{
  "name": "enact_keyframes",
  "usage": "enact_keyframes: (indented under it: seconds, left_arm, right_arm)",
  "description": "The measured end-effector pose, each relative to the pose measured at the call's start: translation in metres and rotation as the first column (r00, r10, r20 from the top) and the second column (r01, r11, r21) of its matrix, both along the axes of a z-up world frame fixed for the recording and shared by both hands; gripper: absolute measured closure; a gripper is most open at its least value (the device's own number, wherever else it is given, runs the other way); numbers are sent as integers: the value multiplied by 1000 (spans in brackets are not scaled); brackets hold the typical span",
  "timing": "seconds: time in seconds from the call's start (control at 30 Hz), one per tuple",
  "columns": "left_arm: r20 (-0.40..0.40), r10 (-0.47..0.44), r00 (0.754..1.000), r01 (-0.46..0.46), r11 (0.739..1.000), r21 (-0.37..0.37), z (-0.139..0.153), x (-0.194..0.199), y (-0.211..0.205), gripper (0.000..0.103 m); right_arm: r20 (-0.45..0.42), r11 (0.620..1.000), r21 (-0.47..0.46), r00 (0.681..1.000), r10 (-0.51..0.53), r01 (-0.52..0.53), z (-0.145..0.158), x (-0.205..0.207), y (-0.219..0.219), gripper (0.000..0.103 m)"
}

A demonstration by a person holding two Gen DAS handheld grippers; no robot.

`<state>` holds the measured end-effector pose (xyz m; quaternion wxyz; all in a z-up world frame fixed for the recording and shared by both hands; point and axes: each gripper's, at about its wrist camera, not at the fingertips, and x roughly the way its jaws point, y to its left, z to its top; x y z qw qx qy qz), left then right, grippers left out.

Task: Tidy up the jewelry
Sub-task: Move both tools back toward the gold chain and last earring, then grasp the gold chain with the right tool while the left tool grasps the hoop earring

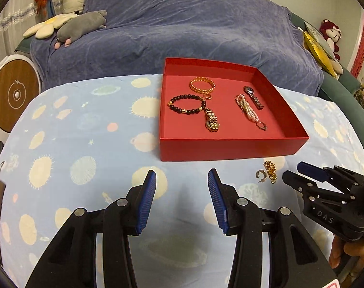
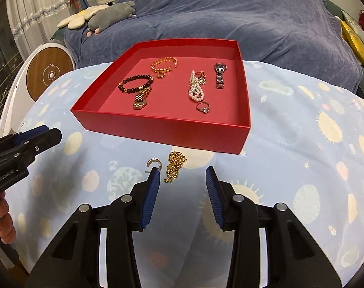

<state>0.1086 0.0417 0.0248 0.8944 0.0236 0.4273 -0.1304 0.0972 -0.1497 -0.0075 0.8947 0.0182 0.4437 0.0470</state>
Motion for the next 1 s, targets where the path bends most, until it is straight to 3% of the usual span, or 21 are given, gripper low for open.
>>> enact_keyframes:
  seconds: [0.4, 0.53, 0.8, 0.83, 1.0]
  left_arm:
    - [-27, -37, 999, 37, 999, 5, -9, -4, -12, 60]
    - [-36, -46, 998, 46, 999, 1, -12, -4, -13, 60]
    - [-70, -104, 992, 100, 994, -54, -17, 0, -23, 59]
    - [-76, -115, 991, 110, 992, -65, -18, 1, -26, 56]
    - [-85, -190, 978, 182, 979, -86, -24, 3, -58, 52]
  right_arm:
    - [-1, 998, -54, 1000, 16, -16, -21, 15, 13, 73]
    - [-4, 998, -47, 1000, 30, -30, -20, 16, 14, 95]
    - [2, 1000, 8, 1000, 1, -1, 1, 7, -2, 96]
    - [8, 1000, 16, 1000, -4, 3, 6, 5, -5, 101]
    - [17, 999, 38, 999, -30, 30, 19, -6, -21, 101]
